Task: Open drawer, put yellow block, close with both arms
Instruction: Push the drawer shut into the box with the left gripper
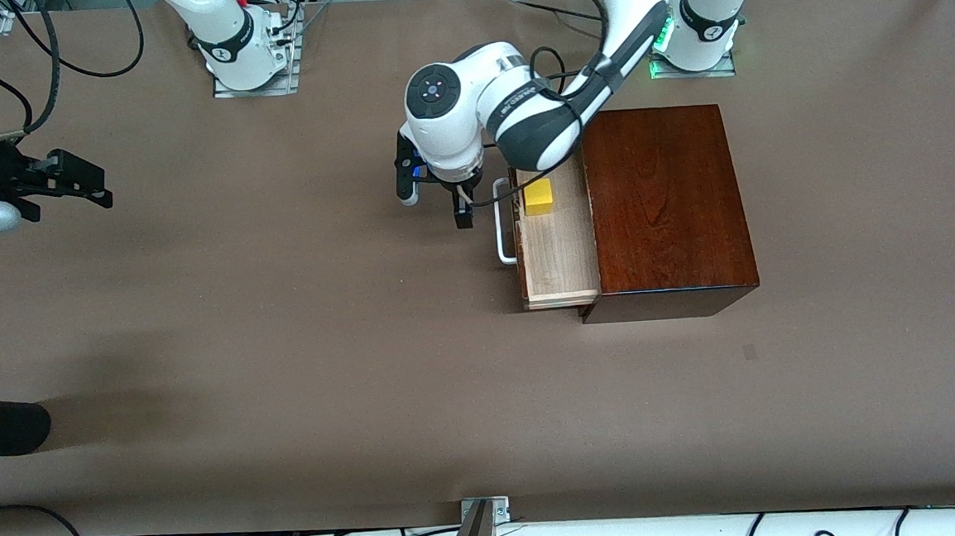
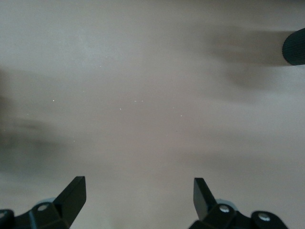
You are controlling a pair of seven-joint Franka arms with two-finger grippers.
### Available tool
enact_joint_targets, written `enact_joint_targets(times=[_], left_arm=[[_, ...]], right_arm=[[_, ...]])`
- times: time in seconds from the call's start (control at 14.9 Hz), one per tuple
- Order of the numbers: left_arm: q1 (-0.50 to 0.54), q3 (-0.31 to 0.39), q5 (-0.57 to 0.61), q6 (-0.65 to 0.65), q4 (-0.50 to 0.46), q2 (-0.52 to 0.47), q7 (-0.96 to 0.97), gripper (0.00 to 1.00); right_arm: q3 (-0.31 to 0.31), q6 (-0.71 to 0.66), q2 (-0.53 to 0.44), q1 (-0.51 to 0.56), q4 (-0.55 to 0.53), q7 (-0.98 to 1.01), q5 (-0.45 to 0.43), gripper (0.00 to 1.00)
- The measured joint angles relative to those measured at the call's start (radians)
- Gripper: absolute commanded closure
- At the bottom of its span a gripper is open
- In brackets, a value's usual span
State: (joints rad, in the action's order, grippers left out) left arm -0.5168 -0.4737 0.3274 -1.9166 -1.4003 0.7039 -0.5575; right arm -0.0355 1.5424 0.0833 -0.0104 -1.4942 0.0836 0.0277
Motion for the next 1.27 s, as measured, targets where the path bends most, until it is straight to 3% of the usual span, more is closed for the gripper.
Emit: enact_joint_targets(times=[0.4, 0.87, 1.27], left_arm=[[0.019, 0.034, 0.049, 0.041, 0.007, 0.023, -0.024, 0.0], [0.04, 0.053, 0.107, 0.297, 0.024, 0.024, -0.03, 0.0], [0.074, 0.056, 0.108, 0.355, 0.024, 0.024, -0.041, 0.0]], right_arm=[[-0.027, -0.01, -0.005, -0.003, 0.001, -0.005, 0.01, 0.0], [-0.021, -0.066, -0.01, -0.003, 0.002, -0.003, 0.012, 0.0], [-0.023, -0.093, -0.01, -0.003, 0.002, -0.002, 0.012, 0.0]])
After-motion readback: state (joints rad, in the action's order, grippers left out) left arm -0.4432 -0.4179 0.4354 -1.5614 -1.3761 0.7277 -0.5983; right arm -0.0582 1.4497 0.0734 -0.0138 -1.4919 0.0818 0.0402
